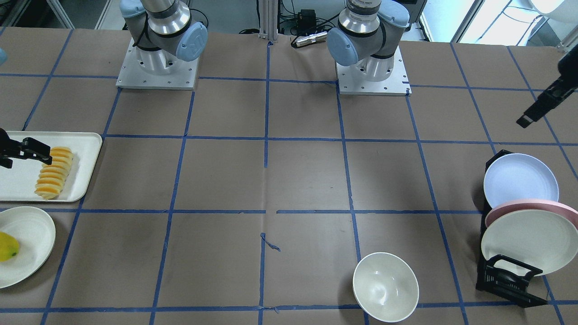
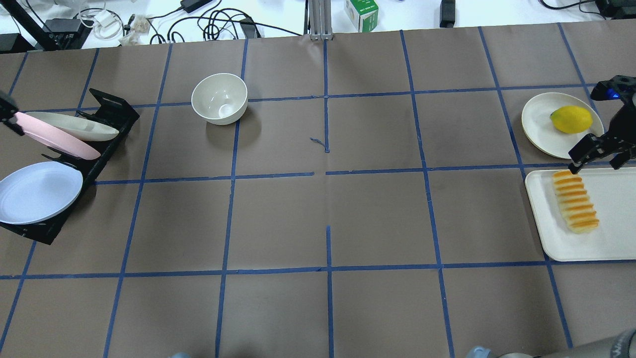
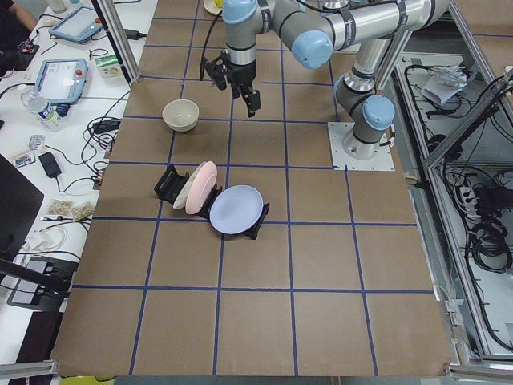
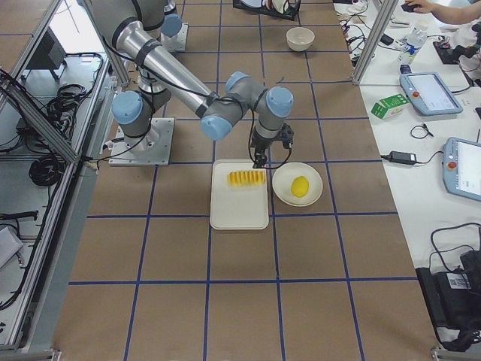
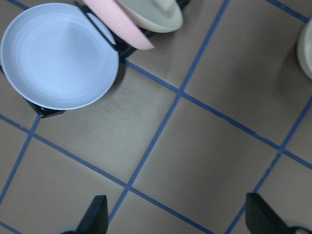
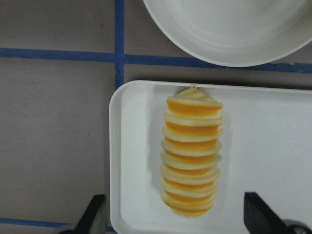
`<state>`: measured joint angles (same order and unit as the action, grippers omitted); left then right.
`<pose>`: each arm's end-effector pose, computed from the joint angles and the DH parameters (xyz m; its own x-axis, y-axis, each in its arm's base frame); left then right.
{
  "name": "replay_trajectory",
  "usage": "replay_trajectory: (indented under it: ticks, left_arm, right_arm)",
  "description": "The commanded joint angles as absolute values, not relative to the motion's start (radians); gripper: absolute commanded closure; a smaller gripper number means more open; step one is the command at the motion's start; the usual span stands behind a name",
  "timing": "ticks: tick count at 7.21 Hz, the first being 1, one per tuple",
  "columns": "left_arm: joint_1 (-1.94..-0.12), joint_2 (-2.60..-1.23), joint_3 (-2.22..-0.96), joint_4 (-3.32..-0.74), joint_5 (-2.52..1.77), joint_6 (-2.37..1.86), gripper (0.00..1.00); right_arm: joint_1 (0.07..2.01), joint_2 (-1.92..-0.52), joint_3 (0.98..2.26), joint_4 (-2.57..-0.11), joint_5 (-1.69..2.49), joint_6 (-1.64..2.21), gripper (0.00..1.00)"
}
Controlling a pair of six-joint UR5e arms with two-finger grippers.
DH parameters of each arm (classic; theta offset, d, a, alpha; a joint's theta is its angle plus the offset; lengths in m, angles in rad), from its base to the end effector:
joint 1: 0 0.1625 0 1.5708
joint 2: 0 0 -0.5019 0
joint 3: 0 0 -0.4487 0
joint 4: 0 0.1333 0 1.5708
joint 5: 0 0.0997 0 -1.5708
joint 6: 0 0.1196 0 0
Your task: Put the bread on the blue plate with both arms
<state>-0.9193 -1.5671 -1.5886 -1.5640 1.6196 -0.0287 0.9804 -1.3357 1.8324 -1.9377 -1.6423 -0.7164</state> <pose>0.2295 -0.5112 0.5379 -0.7767 -0.6279 -0.0490 -0.6289 0.7775 0.0059 -0.2275 -0.5636 0.3056 -0.9913 -0.1279 -0.0316 -0.1312 0.9808 0.1441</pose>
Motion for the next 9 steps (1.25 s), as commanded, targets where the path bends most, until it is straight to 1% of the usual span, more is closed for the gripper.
replay_trajectory:
  ticks: [1, 2, 4, 6, 9]
  left_arm:
    - [-0.790, -1.624, -1.601, -1.431, 1.647, 0.023, 0.00]
    - [-0.764, -1.678, -1.621, -1.328, 1.720, 0.003, 0.00]
    - [-0.675, -1.782, -1.679, -1.182, 1.715, -0.003, 0.00]
    - [-0.675, -1.883, -1.713, -1.068, 1.651, -0.030, 0.00]
    - [-0.675, -1.931, -1.727, -1.037, 1.652, -0.032, 0.01]
  right_arm:
    - [0.974, -1.321, 1.881, -2.000, -1.644, -0.790, 0.00]
    - [0.974, -1.289, 1.885, -2.002, -1.646, -0.744, 0.00]
    - [0.970, -1.258, 1.894, -2.005, -1.646, -0.712, 0.00]
    - [0.963, -1.250, 1.927, -2.043, -1.646, -0.658, 0.00]
    - [0.928, -1.227, 2.014, -2.233, -1.644, -0.679, 0.00]
